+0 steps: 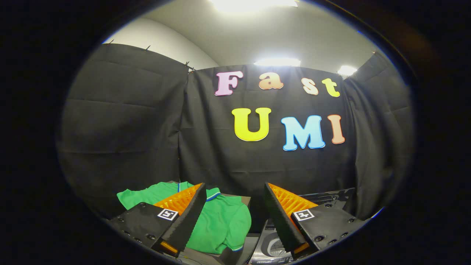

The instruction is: Put the clothes into the washing machine and then close the washing machine lid.

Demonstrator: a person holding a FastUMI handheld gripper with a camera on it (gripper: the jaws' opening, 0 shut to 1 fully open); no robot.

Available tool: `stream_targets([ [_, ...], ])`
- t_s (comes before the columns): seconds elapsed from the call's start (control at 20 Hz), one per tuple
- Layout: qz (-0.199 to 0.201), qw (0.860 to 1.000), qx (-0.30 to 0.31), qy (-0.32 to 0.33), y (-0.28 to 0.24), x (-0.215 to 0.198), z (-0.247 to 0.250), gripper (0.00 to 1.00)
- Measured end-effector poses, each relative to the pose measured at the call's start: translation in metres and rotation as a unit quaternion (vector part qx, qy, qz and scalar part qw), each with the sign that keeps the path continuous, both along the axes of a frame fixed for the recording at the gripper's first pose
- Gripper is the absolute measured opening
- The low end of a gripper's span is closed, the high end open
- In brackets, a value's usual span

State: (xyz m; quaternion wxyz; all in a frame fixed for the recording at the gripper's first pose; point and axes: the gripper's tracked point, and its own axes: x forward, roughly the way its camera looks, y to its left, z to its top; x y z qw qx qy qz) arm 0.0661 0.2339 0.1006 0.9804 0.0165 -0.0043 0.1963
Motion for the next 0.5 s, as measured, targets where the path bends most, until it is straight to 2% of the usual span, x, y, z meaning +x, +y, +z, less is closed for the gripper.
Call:
stream_targets([
  [0.5,0.042,0.999,-0.006,0.016,0.065,0.003,0.0,0.98],
])
